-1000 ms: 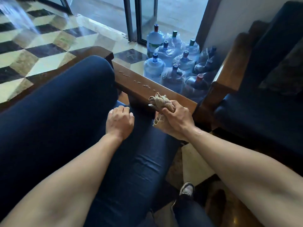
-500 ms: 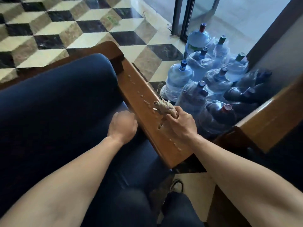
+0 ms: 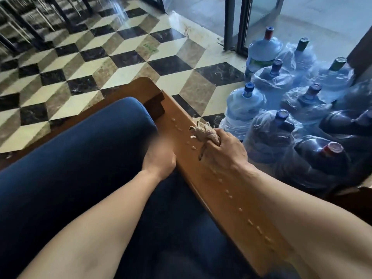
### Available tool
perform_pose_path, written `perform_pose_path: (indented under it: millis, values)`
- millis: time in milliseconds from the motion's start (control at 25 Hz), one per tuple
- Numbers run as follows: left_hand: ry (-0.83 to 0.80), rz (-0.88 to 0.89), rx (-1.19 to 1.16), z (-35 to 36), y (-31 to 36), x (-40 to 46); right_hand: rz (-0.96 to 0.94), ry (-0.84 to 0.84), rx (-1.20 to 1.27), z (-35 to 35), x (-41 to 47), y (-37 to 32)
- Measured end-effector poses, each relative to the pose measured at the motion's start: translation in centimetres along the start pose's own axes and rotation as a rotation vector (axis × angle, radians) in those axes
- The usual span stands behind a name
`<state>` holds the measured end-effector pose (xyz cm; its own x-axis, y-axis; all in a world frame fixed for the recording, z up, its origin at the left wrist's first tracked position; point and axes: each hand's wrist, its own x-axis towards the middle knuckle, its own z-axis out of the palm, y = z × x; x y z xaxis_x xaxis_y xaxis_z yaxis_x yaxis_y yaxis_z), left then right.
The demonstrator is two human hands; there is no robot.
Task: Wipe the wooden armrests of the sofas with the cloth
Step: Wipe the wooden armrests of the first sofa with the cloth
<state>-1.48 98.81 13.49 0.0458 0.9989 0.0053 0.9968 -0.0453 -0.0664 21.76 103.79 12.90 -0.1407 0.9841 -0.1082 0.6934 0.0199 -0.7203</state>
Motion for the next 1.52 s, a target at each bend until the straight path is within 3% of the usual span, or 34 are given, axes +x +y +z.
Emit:
perform_pose_path:
  millis: [280,440,600,720,920,1120,1240,1360,1440,1520]
  values:
    - [0.036,0.181,-0.242,11.7,-7.1,12.4,0.046,0.094,-0.129,10.8,15.1,-1.0]
    - [0.104,0.419,-0.363,14.1,-8.8,13.9,0.029,0.037,-0.160,14.6,22.1,-4.5]
    - [0.268,0.518,-0.542,16.0,-9.3,14.3,0.081,-0.195,-0.413,19.5,27.1,-5.9]
    - [0.315,0.565,-0.583,16.3,-9.5,14.1,0.108,-0.159,-0.506,21.0,27.4,-5.9]
    - [0.249,0.555,-0.565,13.8,-9.1,13.8,0.014,-0.197,-0.521,20.0,26.2,-6.0]
    - [0.123,0.726,-0.510,13.8,-13.3,8.8,0.026,-0.163,-0.616,21.2,19.0,-6.4]
    - [0.138,0.692,-0.530,12.6,-14.5,7.7,-0.078,-0.212,-0.698,22.5,14.8,-7.0]
    - [0.219,0.673,-0.533,10.7,-12.7,8.8,-0.194,-0.294,-0.680,20.9,15.9,-6.6]
    - [0.287,0.667,-0.523,9.9,-11.5,10.1,-0.135,-0.291,-0.657,19.4,16.6,-5.5]
    - [0.304,0.637,-0.508,9.7,-10.4,11.4,0.063,-0.178,-0.604,18.4,15.8,-3.8]
